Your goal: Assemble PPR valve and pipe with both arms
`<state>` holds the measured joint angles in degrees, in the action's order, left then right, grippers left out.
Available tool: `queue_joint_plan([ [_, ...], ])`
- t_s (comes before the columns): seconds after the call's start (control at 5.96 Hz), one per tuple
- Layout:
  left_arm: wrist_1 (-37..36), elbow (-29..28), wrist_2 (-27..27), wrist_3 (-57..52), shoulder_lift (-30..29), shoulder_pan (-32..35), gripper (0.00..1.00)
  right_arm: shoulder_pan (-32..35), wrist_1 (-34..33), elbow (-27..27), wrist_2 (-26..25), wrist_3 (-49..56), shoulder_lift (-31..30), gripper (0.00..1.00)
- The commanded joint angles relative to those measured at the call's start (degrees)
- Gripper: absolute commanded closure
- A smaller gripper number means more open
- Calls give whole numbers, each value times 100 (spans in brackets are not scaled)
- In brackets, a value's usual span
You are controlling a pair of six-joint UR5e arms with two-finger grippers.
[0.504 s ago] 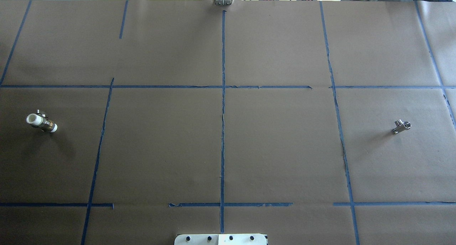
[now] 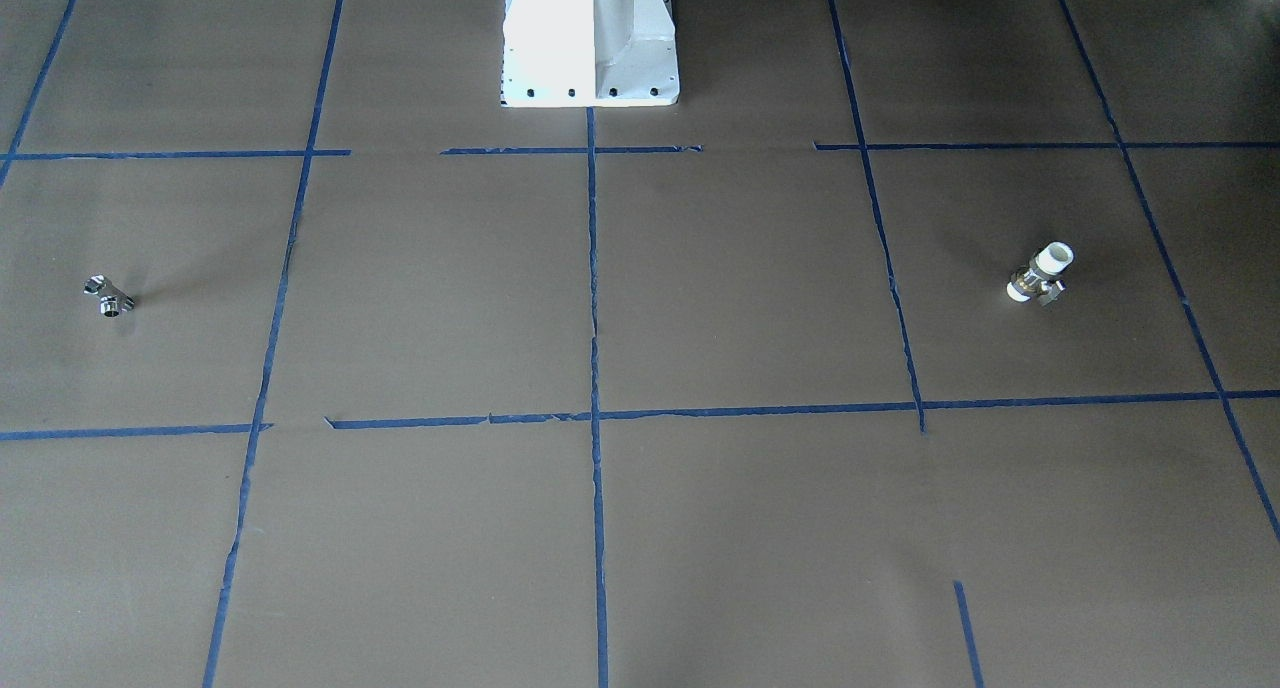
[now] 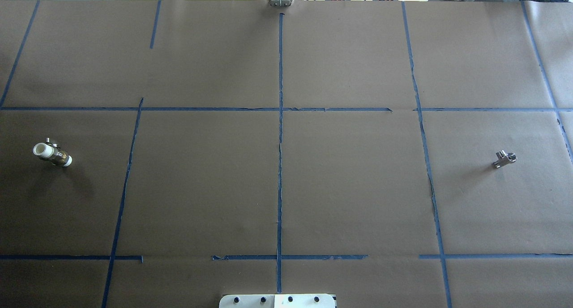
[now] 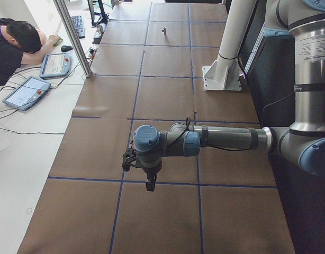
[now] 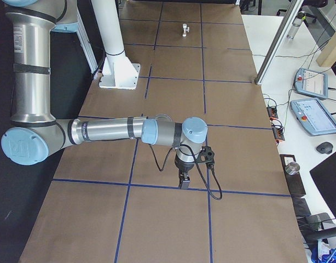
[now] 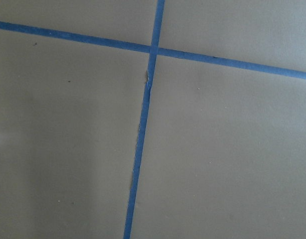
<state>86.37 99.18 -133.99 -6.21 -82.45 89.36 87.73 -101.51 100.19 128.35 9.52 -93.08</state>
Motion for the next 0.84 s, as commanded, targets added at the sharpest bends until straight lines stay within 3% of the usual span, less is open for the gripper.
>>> queue_joint_plan([
  [0.0,72,-126,40,32,-435,-244,0,-28,278,-17,145,58,36,0],
  [0.17,247,-301,-21,41,-1109,-279,0,-28,646,-78,172,23,18,0],
  [0.5,597,-215,-215,49,-1107,-558,0,-28,703,-79,313,93,18,0],
  [0.67,765,-180,-311,632,-1063,-952,0,-28,703,-35,339,93,18,0],
])
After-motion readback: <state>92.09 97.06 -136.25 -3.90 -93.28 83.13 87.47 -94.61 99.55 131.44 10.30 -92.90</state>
